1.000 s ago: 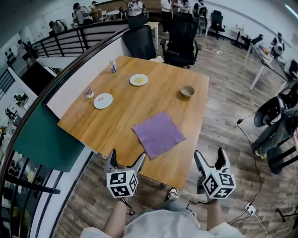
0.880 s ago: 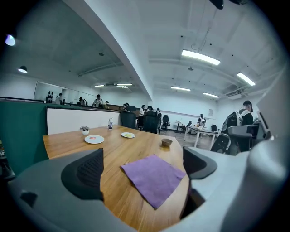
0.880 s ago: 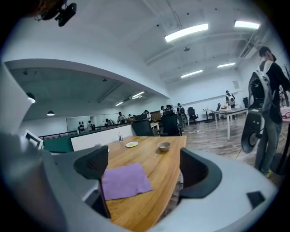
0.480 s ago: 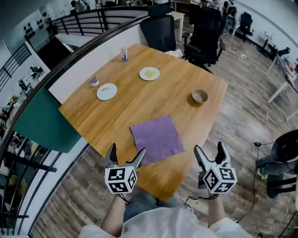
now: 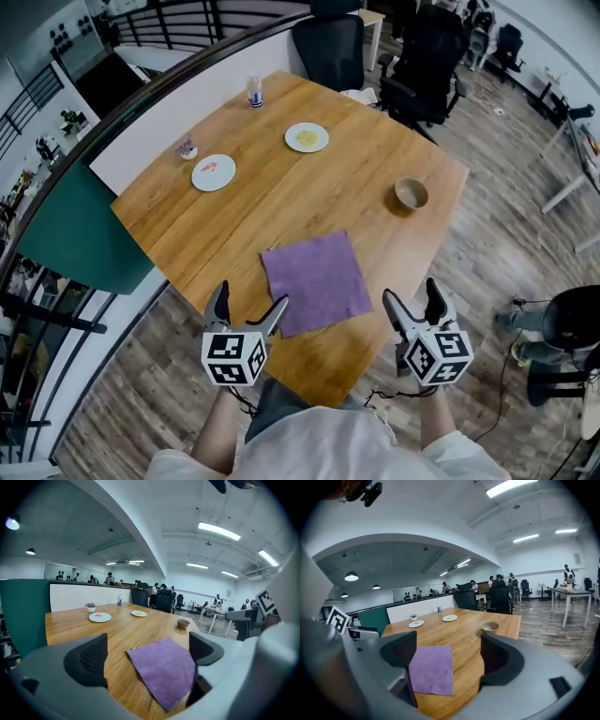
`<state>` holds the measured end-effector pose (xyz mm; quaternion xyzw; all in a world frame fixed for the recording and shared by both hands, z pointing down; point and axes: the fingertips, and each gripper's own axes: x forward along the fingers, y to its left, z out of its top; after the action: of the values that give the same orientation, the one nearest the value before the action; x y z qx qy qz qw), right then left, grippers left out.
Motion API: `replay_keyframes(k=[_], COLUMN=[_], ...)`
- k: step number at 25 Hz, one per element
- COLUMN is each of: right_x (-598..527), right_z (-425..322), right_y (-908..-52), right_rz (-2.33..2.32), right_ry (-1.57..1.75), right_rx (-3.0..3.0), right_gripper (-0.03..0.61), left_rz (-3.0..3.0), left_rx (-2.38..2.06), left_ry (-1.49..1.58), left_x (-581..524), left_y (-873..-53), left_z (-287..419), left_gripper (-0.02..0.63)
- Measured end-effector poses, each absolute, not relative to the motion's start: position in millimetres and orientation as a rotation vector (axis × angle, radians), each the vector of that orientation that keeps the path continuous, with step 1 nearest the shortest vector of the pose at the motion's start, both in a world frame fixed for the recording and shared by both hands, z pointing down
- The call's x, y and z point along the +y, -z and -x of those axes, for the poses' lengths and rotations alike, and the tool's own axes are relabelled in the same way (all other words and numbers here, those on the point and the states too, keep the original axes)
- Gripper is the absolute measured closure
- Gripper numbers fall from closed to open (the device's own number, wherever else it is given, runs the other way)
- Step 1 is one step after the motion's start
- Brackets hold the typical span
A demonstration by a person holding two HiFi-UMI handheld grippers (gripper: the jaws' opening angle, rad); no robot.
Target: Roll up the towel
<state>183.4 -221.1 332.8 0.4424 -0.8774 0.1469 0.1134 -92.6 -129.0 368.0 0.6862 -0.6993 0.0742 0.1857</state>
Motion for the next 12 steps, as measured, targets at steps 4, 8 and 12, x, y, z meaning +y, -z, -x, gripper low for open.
replay_keyframes(k=[4,8,12], right_x=[-221.9,-214.3,-201.2], right_z=[-165.8,-152.9,-145.6], right_y=[-342.8,-369.3,-400.4], right_rz=[-1.087,-0.859,-0.610], right_ry=[-0.345,-0.299,-0.255], right_rx=[-2.613,-2.599,-2.572], right_gripper=[0.184,0.196,0.225], left_rz=[-1.941,-2.009,-2.129], left_rx=[-1.903,-1.793,-1.637], left_ry=[-0.269,-0.334,-0.442], left_x=[-126.2,-121.0,-115.9], left_y=[-384.7,-402.3,-417.1], left_z=[88.4,71.8,49.7], left_gripper=[0.063,0.069,0.102])
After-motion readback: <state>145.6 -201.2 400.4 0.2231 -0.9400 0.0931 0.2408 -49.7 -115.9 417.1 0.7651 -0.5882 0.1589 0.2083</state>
